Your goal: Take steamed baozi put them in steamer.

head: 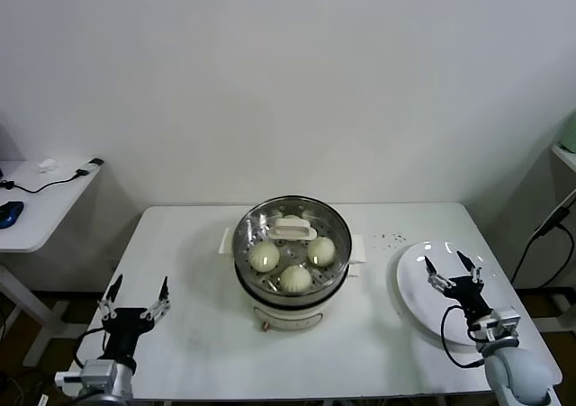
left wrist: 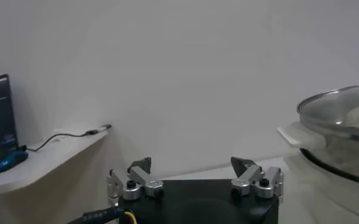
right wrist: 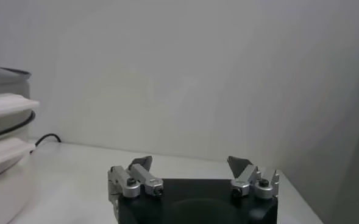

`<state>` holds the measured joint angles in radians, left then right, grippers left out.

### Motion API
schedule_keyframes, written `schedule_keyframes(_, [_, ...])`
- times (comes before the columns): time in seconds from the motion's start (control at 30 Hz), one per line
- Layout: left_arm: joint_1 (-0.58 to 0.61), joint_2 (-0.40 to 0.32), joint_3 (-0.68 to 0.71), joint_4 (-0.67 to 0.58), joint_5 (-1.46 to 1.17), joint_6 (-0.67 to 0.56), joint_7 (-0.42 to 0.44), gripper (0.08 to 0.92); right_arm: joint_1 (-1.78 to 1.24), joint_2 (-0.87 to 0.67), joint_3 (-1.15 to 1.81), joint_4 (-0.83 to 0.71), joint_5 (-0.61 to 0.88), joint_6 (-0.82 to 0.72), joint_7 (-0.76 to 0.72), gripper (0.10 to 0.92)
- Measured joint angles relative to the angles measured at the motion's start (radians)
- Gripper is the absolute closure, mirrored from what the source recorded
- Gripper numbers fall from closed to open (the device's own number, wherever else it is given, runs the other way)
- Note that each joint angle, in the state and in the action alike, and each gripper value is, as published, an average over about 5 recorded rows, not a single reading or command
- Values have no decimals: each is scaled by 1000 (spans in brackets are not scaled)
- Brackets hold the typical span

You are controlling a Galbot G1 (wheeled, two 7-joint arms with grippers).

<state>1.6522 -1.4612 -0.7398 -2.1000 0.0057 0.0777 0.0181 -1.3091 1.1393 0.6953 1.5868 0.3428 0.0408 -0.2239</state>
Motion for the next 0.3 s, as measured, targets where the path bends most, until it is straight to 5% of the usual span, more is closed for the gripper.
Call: schedule_keyframes(0.3, [13, -14, 2, 4, -21, -27, 5, 177, -8, 4, 11, 6, 4, 11, -11, 203])
